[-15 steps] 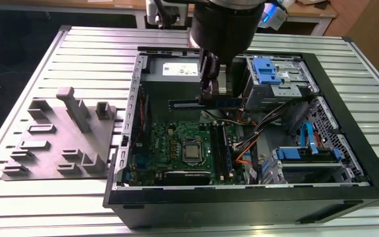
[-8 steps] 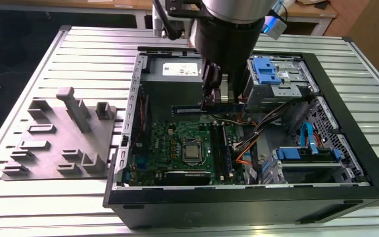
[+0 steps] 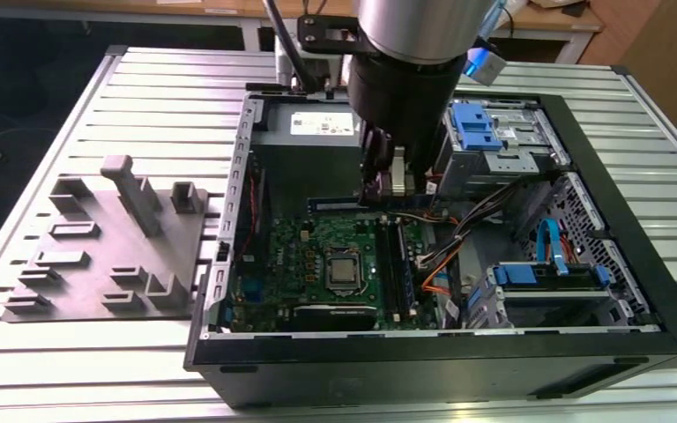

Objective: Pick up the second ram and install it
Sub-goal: 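Pick up the second ram and move it above second insertion slot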

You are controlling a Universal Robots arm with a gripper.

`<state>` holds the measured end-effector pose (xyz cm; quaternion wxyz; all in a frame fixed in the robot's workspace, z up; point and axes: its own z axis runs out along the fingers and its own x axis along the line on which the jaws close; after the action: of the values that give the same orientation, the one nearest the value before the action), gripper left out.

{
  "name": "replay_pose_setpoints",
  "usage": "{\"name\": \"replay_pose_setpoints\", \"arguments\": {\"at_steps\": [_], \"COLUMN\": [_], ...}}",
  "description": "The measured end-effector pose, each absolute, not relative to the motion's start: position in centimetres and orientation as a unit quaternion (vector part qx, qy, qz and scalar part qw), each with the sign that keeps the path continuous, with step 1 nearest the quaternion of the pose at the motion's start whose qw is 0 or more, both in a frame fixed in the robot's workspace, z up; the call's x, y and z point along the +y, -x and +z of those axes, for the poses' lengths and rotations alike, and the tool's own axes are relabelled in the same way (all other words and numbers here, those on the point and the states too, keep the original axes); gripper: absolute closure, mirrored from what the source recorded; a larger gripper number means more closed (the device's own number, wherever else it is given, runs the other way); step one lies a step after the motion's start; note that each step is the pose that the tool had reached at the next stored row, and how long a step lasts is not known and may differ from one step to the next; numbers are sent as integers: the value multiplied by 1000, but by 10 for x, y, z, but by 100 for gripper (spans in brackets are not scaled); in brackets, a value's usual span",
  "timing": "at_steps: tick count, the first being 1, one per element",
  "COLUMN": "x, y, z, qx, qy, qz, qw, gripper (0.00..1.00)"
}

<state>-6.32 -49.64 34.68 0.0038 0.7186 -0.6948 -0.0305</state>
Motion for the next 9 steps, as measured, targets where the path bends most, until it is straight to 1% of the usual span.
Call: {"name": "replay_pose_setpoints", "arguments": {"at_steps": [9], "x": [-496], "y": [63], "z": [334], "qx": [-697], "qy": [-716], "qz": [-31], "qw": [4], "gripper": [91]}}
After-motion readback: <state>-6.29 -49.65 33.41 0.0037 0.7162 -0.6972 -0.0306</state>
